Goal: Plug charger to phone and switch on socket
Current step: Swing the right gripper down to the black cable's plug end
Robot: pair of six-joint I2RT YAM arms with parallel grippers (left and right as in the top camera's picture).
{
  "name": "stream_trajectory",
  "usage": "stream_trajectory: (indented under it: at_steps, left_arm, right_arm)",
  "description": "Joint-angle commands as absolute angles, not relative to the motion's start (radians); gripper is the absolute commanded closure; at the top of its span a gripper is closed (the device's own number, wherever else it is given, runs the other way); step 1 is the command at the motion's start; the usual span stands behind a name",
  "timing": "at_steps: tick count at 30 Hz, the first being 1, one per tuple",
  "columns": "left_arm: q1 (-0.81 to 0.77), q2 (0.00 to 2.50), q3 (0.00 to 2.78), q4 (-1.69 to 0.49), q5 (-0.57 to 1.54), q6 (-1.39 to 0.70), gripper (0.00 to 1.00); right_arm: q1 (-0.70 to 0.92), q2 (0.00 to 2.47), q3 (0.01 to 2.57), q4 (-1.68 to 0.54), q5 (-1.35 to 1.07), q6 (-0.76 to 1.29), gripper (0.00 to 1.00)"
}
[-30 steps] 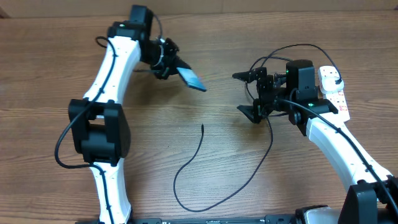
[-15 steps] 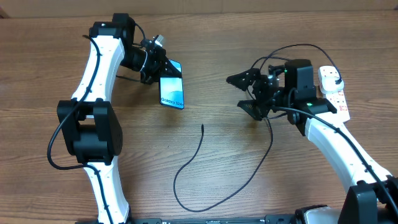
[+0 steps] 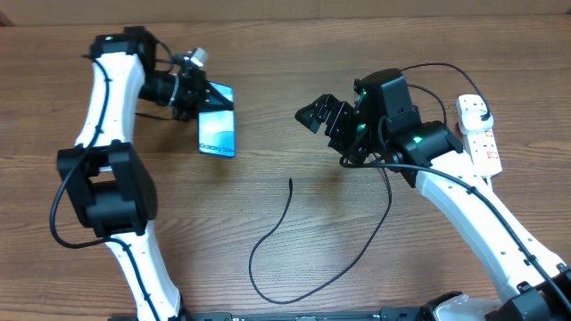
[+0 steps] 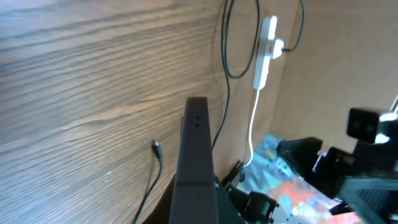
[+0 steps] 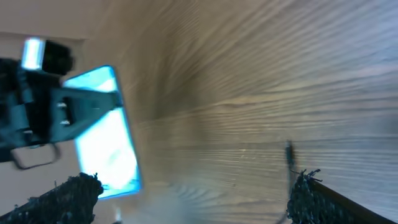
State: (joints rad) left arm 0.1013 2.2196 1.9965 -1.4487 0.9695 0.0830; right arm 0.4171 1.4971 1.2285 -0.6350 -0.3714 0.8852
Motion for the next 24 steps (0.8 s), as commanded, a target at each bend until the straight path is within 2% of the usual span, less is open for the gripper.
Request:
stream_trajectory:
  at_steps: [1,8,18,24]
  left_arm:
    - [0.134,2.179,2.014,-1.464,1.015,0.110,0.96]
    - [0.151,2.179,2.014,-1.470,1.012,0.113,0.96]
    - [0.153,2.179,2.014,-1.469,1.007,0.135,0.96]
    - [0.159,2.179,2.014,-1.468,0.973,0.135,0.96]
  right_arm:
    - [0.460,1.517,1.251,-0.681,-0.271,0.849,0.00]
    - [0.573,1.625,1.251,-0.751,-0.138,0.829,0.00]
    - [0.669,1.819,1.251,-0.764,-0.059,0.810,0.00]
    - [0.688,1.853,1.251,-0.773,-0.057,0.809,0.00]
